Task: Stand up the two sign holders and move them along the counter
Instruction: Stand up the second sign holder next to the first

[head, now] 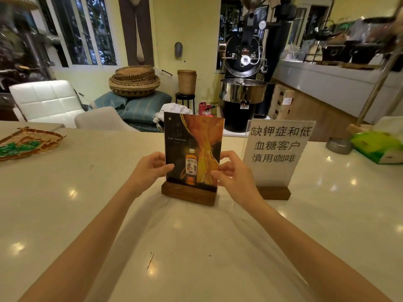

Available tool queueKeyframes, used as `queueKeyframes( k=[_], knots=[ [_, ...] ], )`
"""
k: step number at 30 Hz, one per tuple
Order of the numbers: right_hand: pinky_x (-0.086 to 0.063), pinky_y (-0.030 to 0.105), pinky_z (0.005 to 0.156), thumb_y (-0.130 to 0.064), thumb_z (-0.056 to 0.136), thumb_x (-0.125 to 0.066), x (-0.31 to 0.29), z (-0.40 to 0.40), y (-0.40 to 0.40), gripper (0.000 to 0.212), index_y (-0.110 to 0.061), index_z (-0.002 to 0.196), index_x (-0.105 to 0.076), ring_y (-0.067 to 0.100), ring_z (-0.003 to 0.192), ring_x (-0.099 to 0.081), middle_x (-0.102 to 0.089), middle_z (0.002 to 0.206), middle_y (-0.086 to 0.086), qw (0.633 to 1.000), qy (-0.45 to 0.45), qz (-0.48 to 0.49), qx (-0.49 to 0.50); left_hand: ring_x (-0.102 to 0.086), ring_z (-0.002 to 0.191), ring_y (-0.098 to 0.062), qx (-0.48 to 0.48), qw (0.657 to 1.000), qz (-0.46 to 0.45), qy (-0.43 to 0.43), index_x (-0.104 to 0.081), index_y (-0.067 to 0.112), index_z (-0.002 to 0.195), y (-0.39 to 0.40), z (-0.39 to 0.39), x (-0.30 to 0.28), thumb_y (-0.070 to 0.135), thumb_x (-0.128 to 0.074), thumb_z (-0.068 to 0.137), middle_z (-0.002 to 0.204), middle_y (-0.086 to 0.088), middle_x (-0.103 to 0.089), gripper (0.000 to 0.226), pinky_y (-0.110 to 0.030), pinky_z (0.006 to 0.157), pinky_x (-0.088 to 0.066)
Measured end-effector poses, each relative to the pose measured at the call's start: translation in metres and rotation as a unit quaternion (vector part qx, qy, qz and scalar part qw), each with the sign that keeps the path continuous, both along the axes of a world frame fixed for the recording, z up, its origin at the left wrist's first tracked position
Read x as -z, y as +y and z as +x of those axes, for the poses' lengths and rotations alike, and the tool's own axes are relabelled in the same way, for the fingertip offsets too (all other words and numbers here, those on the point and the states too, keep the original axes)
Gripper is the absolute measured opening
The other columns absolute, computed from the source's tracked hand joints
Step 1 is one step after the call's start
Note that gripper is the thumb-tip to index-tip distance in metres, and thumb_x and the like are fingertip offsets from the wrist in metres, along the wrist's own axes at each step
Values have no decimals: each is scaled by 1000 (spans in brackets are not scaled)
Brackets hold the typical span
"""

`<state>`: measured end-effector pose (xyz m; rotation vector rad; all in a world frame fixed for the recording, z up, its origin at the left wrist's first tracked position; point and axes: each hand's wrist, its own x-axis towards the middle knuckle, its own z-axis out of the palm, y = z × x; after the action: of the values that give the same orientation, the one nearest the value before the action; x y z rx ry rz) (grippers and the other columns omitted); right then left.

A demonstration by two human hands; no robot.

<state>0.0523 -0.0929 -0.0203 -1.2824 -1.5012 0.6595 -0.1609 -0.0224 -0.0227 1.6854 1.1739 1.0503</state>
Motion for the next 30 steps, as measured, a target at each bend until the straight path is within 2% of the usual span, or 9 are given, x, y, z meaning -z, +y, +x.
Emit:
queueKeyframes(
  k=[2,5,10,14,19,22,25,28,30],
  knots=[
    [-57,23,68,-11,83,-62,4,0,-1,30,-28,101,-45,8,75,-66,-64,77,-9,1000,-11,15,2,-64,83,-19,-4,1000,10,-5,-57,10,91,-3,1,3,13,-58,84,86,-2,-67,8,-24,68,-54],
    [-54,14,64,-12,83,-62,6,-1,-4,30,-28,101,-44,4,73,-64,-62,77,-11,999,-25,31,0,-63,80,-11,-10,1000,13,-21,-56,7,94,-9,3,5,13,-56,85,85,1,-66,11,-12,58,-53],
    [-54,14,63,-14,84,-61,7,-2,-7,29,-29,101,-43,6,74,-65,-65,89,1,999,-37,27,-1,-62,79,-8,-23,999,22,-20,-55,4,98,-14,4,7,14,-54,87,84,3,-65,16,-8,55,-51],
    [-55,20,67,-14,85,-60,7,-3,-9,28,-28,101,-42,11,76,-66,-64,95,3,999,-46,24,3,-62,81,-10,-37,999,19,-10,-54,8,96,-16,5,8,17,-53,87,88,2,-64,13,-14,58,-53],
    [-55,28,74,-15,86,-58,8,-4,-8,25,-24,100,-40,22,89,-66,-66,107,12,997,-72,25,19,-61,95,-26,-48,999,7,-4,-54,8,98,-17,5,9,21,-53,88,102,-10,-63,17,-27,72,-52],
    [-53,27,76,-16,86,-58,7,-3,-10,24,-20,103,-42,21,91,-64,-65,109,12,997,-79,17,14,-60,98,-27,-55,998,4,-1,-53,8,102,-20,6,8,23,-53,88,107,-10,-62,21,-31,76,-53],
    [-48,19,75,-18,85,-60,8,3,-13,26,-15,108,-48,13,88,-61,-66,100,4,995,-93,21,18,-60,96,-26,-65,998,11,7,-53,7,106,-23,7,7,23,-52,88,105,-9,-62,24,-32,78,-52],
    [-47,14,69,-19,85,-60,10,19,-22,15,-15,97,-54,7,79,-61,-62,84,-4,994,-85,49,52,-58,100,-24,-64,998,5,3,-54,9,109,-25,8,5,24,-48,90,109,-7,-60,25,-32,80,-50],
    [-49,13,68,-17,84,-60,14,35,-27,8,-15,90,-55,8,76,-61,-62,80,-2,993,-56,51,87,-56,103,-24,-64,998,0,-4,-54,9,114,-27,10,5,24,-47,90,112,-7,-59,29,-34,83,-49]
  ],
)
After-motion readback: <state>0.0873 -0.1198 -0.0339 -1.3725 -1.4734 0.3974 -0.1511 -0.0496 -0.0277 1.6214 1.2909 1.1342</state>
